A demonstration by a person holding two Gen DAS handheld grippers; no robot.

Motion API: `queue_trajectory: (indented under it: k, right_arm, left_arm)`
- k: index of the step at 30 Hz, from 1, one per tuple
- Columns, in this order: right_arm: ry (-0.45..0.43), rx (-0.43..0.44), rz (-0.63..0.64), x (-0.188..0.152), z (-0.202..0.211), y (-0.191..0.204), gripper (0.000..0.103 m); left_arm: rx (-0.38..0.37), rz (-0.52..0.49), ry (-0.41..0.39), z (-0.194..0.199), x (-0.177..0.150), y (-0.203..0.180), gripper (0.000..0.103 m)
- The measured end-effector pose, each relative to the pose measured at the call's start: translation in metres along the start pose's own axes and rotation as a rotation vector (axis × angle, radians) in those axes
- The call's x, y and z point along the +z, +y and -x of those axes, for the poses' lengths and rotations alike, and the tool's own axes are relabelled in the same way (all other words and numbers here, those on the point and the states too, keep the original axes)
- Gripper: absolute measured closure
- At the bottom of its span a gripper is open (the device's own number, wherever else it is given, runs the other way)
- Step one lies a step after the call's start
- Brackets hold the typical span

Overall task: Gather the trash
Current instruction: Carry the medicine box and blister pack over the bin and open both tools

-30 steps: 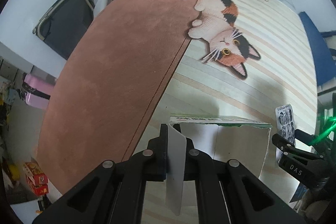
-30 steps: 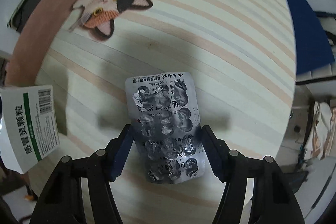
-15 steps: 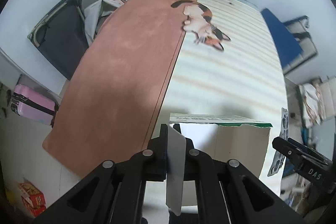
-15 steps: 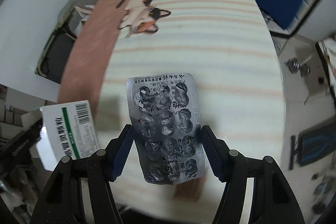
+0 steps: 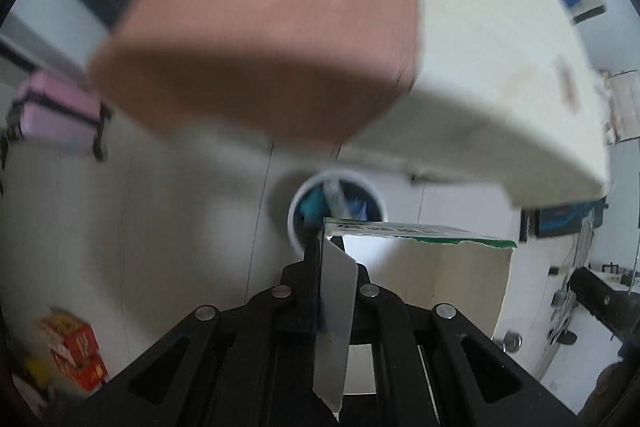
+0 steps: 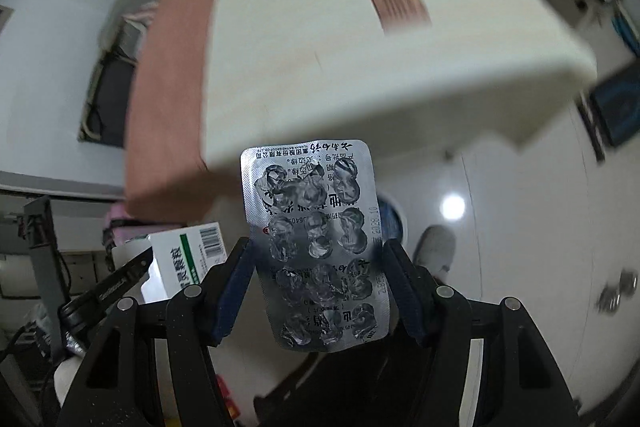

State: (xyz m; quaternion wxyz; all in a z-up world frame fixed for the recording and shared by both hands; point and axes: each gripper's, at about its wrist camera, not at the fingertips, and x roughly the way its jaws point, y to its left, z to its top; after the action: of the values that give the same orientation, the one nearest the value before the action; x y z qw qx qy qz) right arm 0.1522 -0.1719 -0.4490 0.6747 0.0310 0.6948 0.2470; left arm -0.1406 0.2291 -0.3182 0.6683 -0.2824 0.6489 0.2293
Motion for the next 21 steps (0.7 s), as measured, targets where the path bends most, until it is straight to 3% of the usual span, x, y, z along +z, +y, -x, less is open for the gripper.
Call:
queue_trajectory:
  k: [6, 10, 15, 17, 18, 19, 20, 21]
  right_arm:
    - [0.095, -0.029, -0.056, -0.03, -0.131, -0.054, 0.036]
    - [0.114, -0.049, -0.056, -0.022, -0.248, -0.094, 0.036]
    - [0.159, -0.053, -0.027, -0.007, -0.367, -0.124, 0.036]
    - [0.188, -0.048, -0.015, -0.004, -0.401, -0.131, 0.035]
    - [0.206, -0.043, -0.009, -0.002, -0.418, -0.134, 0.035]
    - [0.227, -0.038, 0.005, -0.002, -0.43, -0.136, 0.034]
    - [0.234, -0.042, 0.015, -0.001, -0.436, -0.135, 0.029]
    - [0.225, -0.06, 0.029, 0.0, -0.441, -0.134, 0.013]
  left_arm:
    - [0.03, 0.051, 0.104, -0.153, -0.014, 0.015, 0.1]
    - [0.017, 0.058, 0.138, -0.264, -0.01, 0.02, 0.098]
    - [0.002, 0.037, 0.169, -0.348, -0.013, 0.02, 0.094]
    - [-0.011, 0.032, 0.168, -0.366, -0.013, 0.02, 0.07]
    - [-0.016, 0.034, 0.162, -0.371, -0.013, 0.02, 0.032]
    - [-0.019, 0.037, 0.158, -0.374, -0.013, 0.022, 0.0]
    - [-0.03, 0.043, 0.149, -0.375, -0.014, 0.023, 0.0]
    - [-0.029, 0.044, 0.146, -0.374, -0.015, 0.022, 0.0]
